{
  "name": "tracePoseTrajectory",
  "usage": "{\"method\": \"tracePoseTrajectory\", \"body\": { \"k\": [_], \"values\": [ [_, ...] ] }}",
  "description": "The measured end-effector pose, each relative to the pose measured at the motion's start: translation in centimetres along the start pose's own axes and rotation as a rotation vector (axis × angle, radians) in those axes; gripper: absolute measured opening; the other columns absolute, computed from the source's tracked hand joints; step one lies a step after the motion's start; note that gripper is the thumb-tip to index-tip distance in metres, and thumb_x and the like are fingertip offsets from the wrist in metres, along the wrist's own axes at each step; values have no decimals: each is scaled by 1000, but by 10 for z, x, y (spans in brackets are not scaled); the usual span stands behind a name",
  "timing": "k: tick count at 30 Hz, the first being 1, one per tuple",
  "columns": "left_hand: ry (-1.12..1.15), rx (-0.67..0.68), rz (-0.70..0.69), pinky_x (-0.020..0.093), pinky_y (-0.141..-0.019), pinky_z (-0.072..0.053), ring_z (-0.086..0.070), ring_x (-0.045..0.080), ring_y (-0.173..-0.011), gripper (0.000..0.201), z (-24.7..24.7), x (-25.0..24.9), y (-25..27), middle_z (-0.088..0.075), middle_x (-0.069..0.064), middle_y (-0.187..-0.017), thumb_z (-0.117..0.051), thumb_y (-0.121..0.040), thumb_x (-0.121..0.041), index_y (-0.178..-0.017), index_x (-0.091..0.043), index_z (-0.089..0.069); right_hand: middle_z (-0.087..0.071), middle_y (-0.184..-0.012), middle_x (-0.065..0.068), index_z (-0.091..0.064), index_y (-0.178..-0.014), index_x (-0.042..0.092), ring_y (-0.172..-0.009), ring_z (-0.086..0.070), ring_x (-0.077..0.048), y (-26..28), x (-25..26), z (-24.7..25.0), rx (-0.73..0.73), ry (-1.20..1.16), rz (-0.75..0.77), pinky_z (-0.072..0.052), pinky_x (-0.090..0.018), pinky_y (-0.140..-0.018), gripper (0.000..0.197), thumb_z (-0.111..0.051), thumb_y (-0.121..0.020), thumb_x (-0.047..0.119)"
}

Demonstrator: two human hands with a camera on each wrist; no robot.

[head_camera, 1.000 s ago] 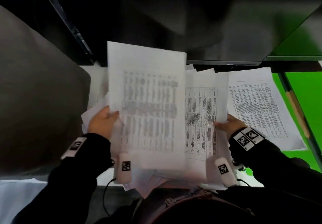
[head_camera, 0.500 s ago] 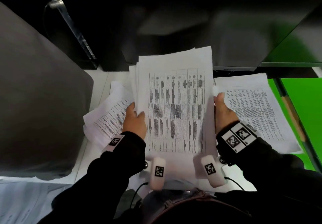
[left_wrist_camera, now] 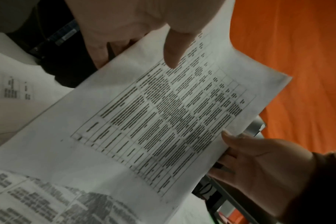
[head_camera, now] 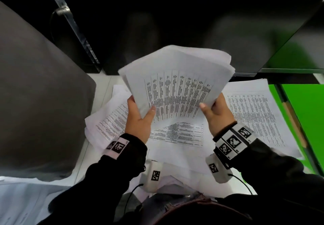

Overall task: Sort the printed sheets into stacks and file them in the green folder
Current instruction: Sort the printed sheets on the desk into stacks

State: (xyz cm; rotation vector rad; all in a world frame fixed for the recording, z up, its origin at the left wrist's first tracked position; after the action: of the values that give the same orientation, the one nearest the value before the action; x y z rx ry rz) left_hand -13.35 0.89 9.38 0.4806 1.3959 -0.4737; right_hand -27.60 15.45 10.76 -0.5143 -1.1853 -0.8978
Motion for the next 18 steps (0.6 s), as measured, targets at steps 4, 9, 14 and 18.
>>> {"method": "tracePoseTrajectory", "body": {
  "k": [4, 9, 14, 18],
  "values": [
    [-120, 5, 56, 19, -88, -45, -55, 7, -101, 28, -5, 2, -1, -56, -6, -118, -47, -95, -15, -117, -28, -36, -52, -106, 16, -43, -129, 23, -102, -47, -4, -4, 9, -1, 32, 105, -64, -36, -25, -89, 32, -41, -97, 21],
    [-105, -80, 97, 17, -85, -39, -55, 10, -101, 16, -3, 1, -7, -57, -7, -109, -38, -98, -18, -113, -22, -42, -60, -95, -6, -47, -114, 15, -79, -54, -9, -16, 9, 6, -49, 110, -100, -45, -27, -74, 21, -43, -96, 25],
    [-126, -102, 98, 3, -76, -38, -51, -6, -87, 9, 4, -1, -6, -52, -20, -95, -40, -99, -17, -105, -24, -38, -60, -93, 17, -46, -105, 30, -87, -56, -4, -12, -7, 13, 13, 42, -112, -44, -24, -74, 12, -48, -95, 25],
    [-162, -40, 210, 19, -88, -31, -40, 3, -105, 27, 4, 5, -2, -49, -17, -106, -42, -98, -21, -125, -19, -41, -63, -89, 10, -54, -107, 21, -87, -61, -11, 0, -25, 15, 96, 151, -213, -48, -27, -88, 14, -48, -95, 17]
  ]
}}
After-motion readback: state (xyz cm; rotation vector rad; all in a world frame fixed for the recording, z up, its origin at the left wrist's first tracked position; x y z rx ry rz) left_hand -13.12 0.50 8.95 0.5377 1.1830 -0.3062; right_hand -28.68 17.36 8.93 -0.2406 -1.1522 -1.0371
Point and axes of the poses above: each hand's wrist, its own y-axis away from the middle knuckle, its own z-axis out of the back of the hand, x = y × z, the point moved 1 cm from there along -y, towards the middle knuckle
